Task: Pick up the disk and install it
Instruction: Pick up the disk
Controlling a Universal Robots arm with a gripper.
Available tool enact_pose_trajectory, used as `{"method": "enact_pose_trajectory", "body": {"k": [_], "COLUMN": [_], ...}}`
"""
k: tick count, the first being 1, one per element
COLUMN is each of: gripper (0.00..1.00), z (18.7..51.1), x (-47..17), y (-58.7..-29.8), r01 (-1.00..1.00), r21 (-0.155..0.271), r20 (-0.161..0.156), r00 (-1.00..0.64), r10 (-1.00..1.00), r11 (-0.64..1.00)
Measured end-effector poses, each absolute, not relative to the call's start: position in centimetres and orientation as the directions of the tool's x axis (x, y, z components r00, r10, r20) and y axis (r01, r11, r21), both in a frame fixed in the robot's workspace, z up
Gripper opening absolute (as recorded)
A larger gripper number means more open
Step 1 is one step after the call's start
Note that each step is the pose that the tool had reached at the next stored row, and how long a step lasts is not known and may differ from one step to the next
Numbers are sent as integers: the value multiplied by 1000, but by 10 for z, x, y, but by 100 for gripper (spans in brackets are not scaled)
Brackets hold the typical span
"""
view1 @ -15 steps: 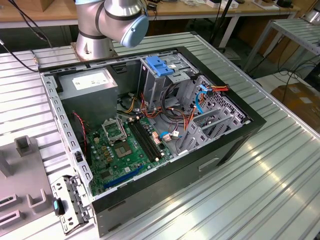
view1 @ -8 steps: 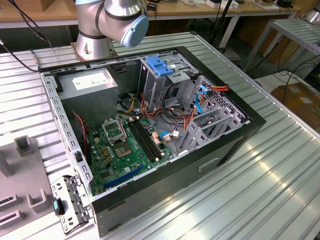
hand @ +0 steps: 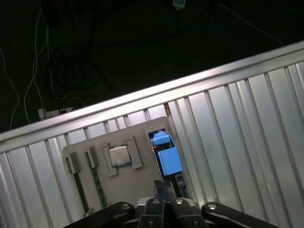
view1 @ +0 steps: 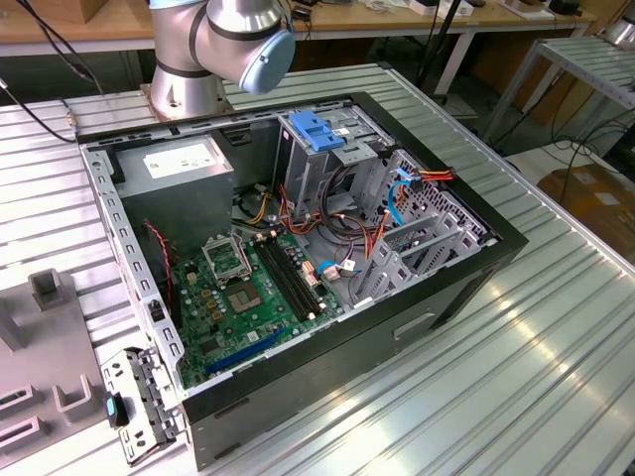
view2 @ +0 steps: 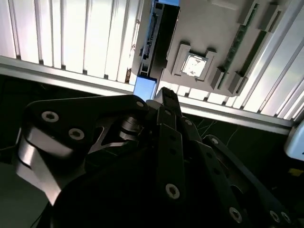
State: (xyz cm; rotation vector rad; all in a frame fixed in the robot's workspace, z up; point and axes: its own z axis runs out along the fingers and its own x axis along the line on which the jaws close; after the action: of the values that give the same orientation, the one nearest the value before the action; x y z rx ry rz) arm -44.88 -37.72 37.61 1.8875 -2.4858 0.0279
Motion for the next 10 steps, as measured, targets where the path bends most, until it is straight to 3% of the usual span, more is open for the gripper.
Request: {"method": "enact_pose_trajectory", "body": {"k": [8, 10], "gripper": [11, 23], "z": [372, 371], "x": [-449, -449], "y": [-377, -377], "r01": [-994, -996], "r21": [-6, -6], "r20": [26, 26], "r00": [-113, -87], "r10": [-993, -996], "r11": [113, 87]}}
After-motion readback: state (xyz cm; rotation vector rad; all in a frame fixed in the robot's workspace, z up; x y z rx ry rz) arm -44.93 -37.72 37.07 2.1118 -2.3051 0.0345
